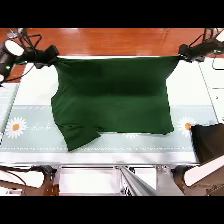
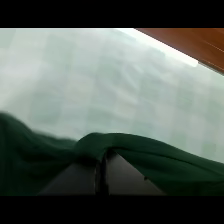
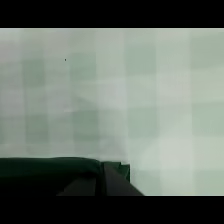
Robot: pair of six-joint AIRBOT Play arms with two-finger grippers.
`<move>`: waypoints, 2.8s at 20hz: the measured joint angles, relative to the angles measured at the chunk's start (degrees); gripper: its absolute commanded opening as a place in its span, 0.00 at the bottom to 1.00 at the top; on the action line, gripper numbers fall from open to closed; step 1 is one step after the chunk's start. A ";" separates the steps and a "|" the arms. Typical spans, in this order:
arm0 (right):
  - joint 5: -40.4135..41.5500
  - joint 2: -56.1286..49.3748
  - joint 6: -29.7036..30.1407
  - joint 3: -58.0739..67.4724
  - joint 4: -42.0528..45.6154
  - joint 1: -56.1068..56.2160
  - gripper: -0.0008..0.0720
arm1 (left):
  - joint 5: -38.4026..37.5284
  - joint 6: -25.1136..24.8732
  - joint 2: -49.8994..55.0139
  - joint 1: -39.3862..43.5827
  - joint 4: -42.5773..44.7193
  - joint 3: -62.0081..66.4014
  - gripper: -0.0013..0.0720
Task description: Fold the shirts.
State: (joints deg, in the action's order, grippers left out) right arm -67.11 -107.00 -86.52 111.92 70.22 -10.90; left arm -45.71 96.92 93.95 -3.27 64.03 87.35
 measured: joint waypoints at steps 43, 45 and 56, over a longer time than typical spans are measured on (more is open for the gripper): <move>3.82 50.42 6.71 -77.07 -13.84 -8.13 0.88 | -19.17 -24.39 -37.09 -23.98 -23.80 -70.10 0.97; 4.24 50.90 7.54 -77.18 -17.35 -9.09 0.88 | -17.05 -24.74 -37.44 -19.63 -25.77 -71.67 0.83; -5.05 50.40 0.33 -80.61 -2.84 -18.43 0.88 | -13.46 -29.44 -37.73 -12.07 -28.15 -69.59 0.05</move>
State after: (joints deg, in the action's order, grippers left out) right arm -72.16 -56.60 -86.19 31.31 67.37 -29.32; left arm -59.18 67.48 56.23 -15.33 35.88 17.76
